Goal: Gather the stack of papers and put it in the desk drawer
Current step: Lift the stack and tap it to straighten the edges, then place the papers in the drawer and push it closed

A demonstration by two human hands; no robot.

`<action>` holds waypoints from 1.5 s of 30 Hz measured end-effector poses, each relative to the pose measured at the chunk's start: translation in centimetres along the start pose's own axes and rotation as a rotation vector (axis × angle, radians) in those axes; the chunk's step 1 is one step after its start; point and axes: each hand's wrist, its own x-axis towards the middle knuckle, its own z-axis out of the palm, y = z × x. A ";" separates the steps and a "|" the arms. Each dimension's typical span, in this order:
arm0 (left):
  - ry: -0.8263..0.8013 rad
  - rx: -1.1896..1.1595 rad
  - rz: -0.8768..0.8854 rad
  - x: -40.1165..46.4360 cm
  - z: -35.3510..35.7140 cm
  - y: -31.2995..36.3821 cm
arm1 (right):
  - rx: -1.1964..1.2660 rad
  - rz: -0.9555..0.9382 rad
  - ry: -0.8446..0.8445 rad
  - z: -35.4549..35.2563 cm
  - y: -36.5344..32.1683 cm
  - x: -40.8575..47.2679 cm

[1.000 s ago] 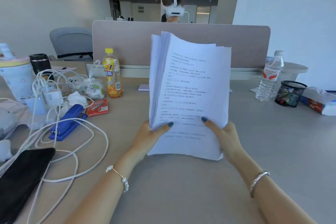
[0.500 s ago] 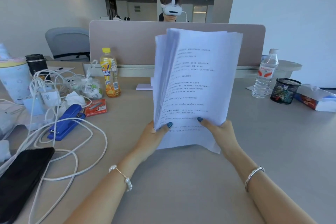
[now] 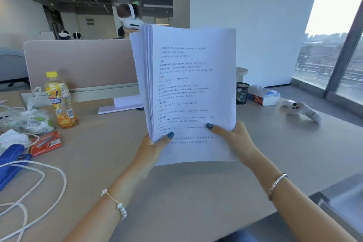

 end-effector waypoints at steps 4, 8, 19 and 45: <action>-0.121 -0.064 0.023 0.7 4.5 1.2 | -0.026 -0.013 0.055 -5.3 -1.5 -2.0; -0.239 -0.140 0.049 1.6 10.0 2.1 | -0.022 -0.042 0.156 -10.5 -2.2 -4.5; -0.553 -0.248 -0.010 1.6 27.4 1.6 | -0.043 -0.067 0.536 -24.9 -2.8 -11.4; -1.055 -0.174 -0.191 -4.3 50.9 -4.9 | 0.211 0.017 0.900 -41.3 4.8 -23.6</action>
